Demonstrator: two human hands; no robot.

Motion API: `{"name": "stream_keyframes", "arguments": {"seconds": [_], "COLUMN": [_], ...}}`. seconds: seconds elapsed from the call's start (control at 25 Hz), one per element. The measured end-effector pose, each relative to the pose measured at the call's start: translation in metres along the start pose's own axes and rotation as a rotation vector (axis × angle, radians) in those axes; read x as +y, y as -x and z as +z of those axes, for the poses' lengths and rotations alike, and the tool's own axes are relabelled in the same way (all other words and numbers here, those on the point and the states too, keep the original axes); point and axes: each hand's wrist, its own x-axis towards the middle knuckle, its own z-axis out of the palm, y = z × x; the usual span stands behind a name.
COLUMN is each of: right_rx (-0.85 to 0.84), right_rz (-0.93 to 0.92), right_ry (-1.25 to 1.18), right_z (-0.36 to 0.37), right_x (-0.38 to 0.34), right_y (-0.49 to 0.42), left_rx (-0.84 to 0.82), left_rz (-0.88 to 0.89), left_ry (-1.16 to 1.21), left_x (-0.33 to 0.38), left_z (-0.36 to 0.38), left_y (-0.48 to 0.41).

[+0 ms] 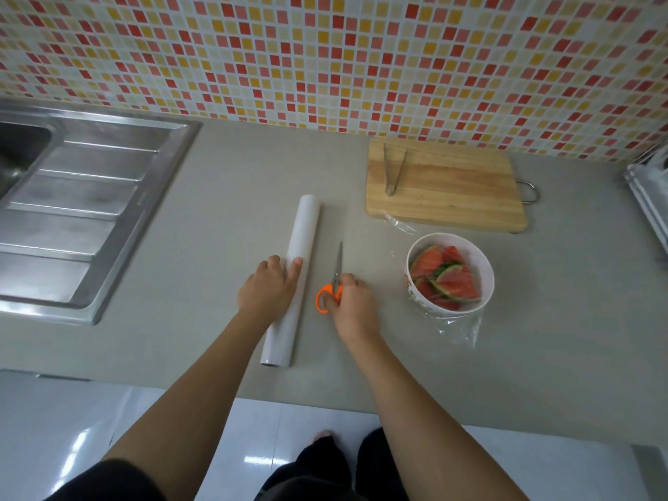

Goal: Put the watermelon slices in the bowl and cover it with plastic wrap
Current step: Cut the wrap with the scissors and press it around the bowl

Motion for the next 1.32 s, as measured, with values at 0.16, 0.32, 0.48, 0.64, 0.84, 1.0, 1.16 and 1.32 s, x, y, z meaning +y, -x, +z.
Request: {"name": "stream_keyframes", "arguments": {"seconds": [0.16,0.32,0.48,0.64,0.84,1.0,1.16,1.32], "right_rx": [0.318,0.600,0.222,-0.217,-0.356,-0.424,-0.122,-0.203], "right_rz": [-0.259,-0.182,0.212,0.272,0.346,0.500,0.382,0.330], "right_ry": [-0.230,-0.338,-0.348,-0.498,-0.771,-0.769,-0.519,-0.791], "right_z": [-0.052,-0.141,-0.167,-0.165,-0.163,-0.151,-0.158,-0.155], "right_x": [0.002,0.071,0.149,0.170,0.176,0.184,0.187,0.183], "right_y": [-0.007,-0.045,-0.073,-0.087,-0.070,-0.050,-0.073,-0.109], "left_rx": [0.244,0.336,-0.148,-0.248,-0.294,-0.417,-0.418,-0.309], "left_rz": [0.051,0.149,-0.139,-0.168,-0.155,-0.090,0.137,0.139], "left_ry": [0.075,0.591,0.906,1.048,1.114,1.018,0.768,0.637], "left_x": [0.015,0.064,0.119,0.145,0.147,0.173,0.185,0.182], "left_z": [-0.011,0.006,0.080,0.106,0.096,0.086,0.087,0.091], "left_y": [0.005,0.022,0.055,0.061,0.032,0.000,-0.017,-0.021]}}
